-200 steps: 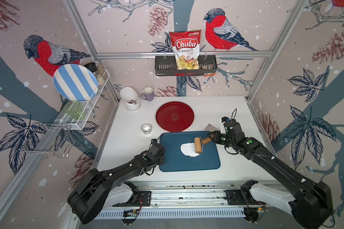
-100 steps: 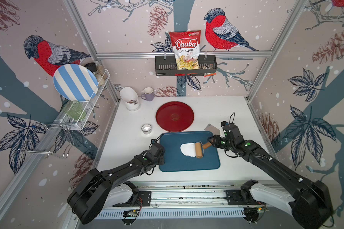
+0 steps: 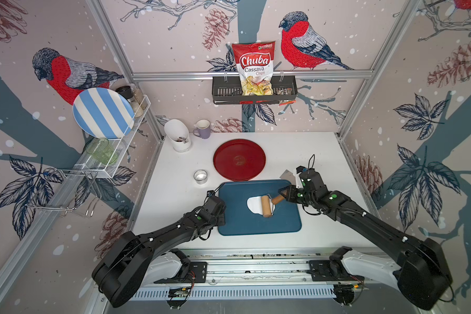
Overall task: Roll out the dumpling wrappers from the dough
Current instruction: Flatten out the dough on the work surface.
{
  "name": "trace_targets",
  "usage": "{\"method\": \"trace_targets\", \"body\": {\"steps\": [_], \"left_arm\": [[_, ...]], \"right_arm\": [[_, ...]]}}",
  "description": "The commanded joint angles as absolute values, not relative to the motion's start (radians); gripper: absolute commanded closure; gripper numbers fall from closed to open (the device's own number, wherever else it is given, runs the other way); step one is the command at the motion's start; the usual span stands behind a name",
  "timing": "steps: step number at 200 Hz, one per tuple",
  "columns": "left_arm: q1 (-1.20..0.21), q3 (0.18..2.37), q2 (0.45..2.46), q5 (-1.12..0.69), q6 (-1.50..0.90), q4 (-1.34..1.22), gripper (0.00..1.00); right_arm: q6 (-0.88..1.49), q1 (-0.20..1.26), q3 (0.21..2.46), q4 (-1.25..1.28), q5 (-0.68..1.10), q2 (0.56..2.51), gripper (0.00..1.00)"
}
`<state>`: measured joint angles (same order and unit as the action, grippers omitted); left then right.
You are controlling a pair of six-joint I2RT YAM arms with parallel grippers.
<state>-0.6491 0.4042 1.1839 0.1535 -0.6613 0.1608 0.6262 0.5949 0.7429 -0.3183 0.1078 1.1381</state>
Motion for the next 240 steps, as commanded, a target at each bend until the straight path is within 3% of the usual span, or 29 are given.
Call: {"method": "trace_targets", "body": {"steps": [1, 240], "left_arm": [[-0.644, 0.399, 1.182, 0.181, -0.66, 0.21, 1.0], [-0.627, 0.392, 1.183, 0.158, -0.649, 0.201, 1.0]], "right_arm": [[0.614, 0.597, 0.753, -0.381, 0.08, 1.136, 1.0], [0.645, 0.523, 0.786, -0.35, 0.127, 1.098, 1.0]]}}
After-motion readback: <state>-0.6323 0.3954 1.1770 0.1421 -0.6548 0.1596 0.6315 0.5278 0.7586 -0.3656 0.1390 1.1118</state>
